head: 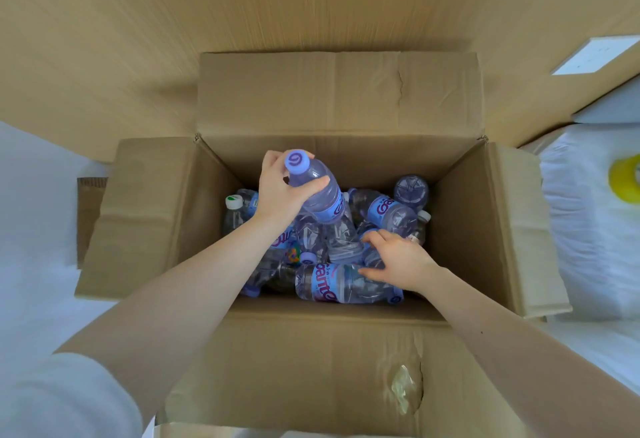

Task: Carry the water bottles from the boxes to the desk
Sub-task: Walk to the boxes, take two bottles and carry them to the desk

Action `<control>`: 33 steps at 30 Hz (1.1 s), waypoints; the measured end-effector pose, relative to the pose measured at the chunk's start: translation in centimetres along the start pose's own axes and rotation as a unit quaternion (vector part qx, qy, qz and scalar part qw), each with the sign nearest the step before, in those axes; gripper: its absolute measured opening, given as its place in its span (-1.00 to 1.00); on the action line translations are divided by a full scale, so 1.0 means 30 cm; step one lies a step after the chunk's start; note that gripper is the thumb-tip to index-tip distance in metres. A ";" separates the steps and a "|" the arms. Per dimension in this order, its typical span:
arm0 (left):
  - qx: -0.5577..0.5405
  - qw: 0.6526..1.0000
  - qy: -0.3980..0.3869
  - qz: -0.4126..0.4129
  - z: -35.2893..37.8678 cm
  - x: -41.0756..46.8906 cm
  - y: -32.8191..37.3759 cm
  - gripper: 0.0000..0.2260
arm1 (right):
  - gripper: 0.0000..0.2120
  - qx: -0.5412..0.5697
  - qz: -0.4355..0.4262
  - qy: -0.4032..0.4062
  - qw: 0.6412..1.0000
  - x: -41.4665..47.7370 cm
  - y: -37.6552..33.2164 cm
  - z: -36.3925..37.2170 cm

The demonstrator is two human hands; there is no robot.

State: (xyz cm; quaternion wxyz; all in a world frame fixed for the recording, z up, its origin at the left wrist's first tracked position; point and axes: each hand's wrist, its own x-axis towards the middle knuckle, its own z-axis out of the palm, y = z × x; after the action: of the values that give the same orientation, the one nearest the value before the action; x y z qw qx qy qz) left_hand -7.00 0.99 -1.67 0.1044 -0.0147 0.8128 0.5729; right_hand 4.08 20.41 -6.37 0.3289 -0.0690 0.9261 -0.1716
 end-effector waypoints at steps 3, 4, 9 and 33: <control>0.023 0.999 -0.041 0.009 -0.029 -0.038 -0.007 -0.74 | -0.38 -0.016 -0.012 -0.039 0.999 -0.006 -0.014 0.013; 0.033 0.997 -0.062 0.009 -0.036 -0.047 -0.016 -0.73 | -0.37 -0.022 -0.014 -0.049 0.998 -0.006 -0.017 0.018; 0.058 0.992 -0.115 -0.002 -0.038 -0.064 -0.035 -0.68 | -0.32 -0.054 -0.026 -0.118 0.991 0.023 -0.040 0.037; 0.067 0.996 -0.062 -0.004 -0.091 -0.116 0.004 -0.67 | -0.33 -0.032 -0.063 -0.005 0.997 -0.045 -0.140 -0.105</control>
State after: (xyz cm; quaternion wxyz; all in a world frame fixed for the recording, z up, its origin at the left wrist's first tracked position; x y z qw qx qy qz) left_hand -4.04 -1.84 -0.03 0.1573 0.0248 0.8414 0.5165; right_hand 3.20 17.68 -1.79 0.3199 -0.1386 0.9232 -0.1616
